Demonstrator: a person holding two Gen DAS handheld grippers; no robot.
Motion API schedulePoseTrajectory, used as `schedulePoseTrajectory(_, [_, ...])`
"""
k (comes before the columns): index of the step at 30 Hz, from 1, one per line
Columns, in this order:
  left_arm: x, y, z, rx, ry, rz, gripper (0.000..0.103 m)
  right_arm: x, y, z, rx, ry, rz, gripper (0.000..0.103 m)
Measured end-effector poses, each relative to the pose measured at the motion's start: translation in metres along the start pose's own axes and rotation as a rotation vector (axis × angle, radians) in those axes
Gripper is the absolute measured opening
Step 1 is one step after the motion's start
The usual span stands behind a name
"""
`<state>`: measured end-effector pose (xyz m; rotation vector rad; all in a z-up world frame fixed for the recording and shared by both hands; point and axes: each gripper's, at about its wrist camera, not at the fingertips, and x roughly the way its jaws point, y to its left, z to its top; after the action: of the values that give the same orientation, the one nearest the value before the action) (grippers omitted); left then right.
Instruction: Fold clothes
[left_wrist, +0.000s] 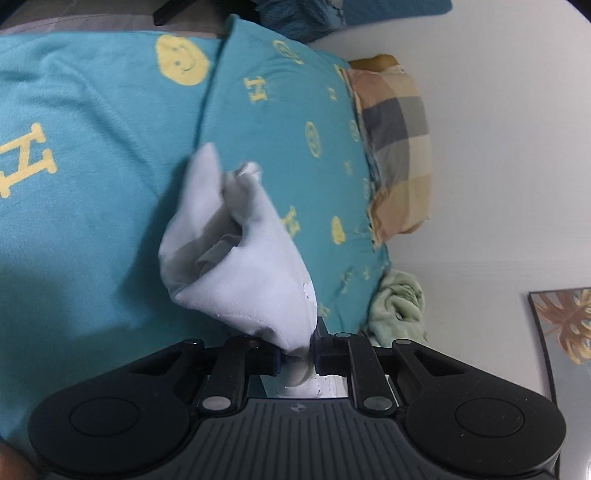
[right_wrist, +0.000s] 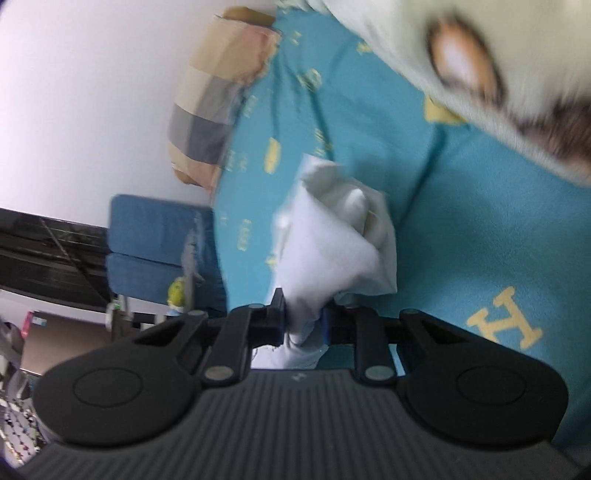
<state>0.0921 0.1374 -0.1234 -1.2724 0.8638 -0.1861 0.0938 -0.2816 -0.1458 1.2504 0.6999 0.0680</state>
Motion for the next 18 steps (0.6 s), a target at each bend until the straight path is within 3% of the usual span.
schedulePoseTrajectory(4, [-0.012, -0.055, -0.013, 0.048, 0.019, -0.013, 0.016, -0.041, 0.039, 0.014, 0.001, -0.028, 0.019, 0.021])
schedulePoseTrajectory(9, [-0.01, -0.14, -0.042, 0.099, 0.072, -0.061, 0.016, -0.102, 0.087, 0.057, -0.007, -0.115, 0.089, 0.021])
schedulePoseTrajectory(14, [0.027, -0.236, -0.083, 0.174, 0.131, -0.157, 0.016, -0.168, 0.121, 0.127, -0.008, -0.213, 0.149, 0.021])
schedulePoseTrajectory(18, [0.083, -0.313, -0.128, 0.217, 0.212, -0.208, 0.016, -0.221, 0.135, 0.194, -0.008, -0.327, 0.144, 0.021])
